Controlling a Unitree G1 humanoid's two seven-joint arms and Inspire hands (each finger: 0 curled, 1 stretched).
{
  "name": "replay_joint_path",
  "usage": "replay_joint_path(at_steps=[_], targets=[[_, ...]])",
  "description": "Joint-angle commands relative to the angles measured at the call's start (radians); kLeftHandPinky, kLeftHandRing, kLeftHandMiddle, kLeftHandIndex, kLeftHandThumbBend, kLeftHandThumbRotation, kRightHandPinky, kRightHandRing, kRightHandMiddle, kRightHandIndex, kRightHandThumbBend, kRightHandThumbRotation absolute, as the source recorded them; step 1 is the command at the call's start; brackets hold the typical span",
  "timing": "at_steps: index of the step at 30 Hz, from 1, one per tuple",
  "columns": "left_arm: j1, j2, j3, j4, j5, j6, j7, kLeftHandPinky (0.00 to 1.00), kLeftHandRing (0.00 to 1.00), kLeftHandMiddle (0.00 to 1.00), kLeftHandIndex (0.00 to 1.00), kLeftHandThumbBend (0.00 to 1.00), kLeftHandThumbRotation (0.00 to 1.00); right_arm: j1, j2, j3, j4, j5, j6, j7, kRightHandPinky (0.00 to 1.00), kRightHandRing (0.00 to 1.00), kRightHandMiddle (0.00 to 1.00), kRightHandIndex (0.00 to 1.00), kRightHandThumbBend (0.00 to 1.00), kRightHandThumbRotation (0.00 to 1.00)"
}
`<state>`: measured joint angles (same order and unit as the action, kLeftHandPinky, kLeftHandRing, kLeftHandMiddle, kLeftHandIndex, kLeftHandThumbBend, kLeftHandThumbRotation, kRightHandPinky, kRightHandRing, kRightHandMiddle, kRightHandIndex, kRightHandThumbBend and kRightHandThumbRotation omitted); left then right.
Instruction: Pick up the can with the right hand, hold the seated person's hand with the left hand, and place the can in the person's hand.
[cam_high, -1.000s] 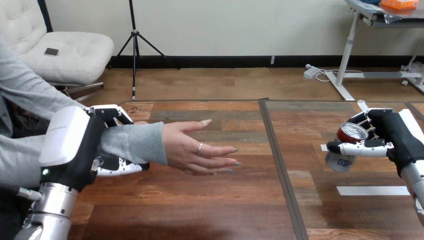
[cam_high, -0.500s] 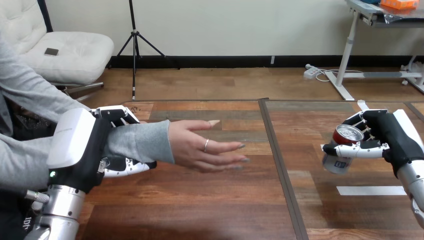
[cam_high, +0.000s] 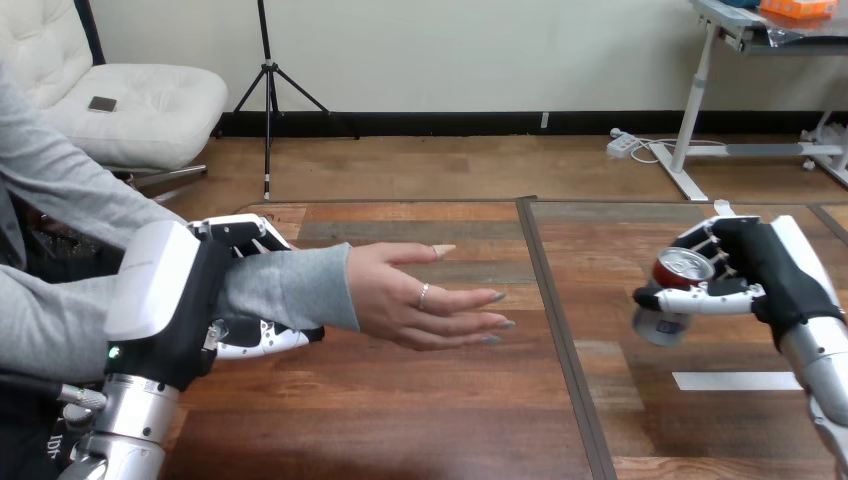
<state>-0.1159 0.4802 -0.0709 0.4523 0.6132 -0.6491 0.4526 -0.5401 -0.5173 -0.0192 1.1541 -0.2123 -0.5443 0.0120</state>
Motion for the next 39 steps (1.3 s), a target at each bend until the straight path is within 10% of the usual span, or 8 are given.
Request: replay_joint_path(at_steps=[1, 39], targets=[[-0.096, -0.024, -0.012, -0.008, -0.006, -0.024, 0.02, 0.2, 0.24, 0.32, 0.39, 0.88, 0.0, -0.112, 0.03, 0.005, -0.063, 0.015, -0.058, 0.012, 0.32, 0.36, 0.42, 0.44, 0.81, 0.0], [-0.095, -0.041, -0.007, -0.002, -0.013, -0.014, 0.006, 0.2, 0.23, 0.32, 0.39, 0.87, 0.0, -0.181, 0.142, 0.055, -0.056, -0.017, -0.076, 0.016, 0.29, 0.32, 0.4, 0.43, 0.84, 0.0]])
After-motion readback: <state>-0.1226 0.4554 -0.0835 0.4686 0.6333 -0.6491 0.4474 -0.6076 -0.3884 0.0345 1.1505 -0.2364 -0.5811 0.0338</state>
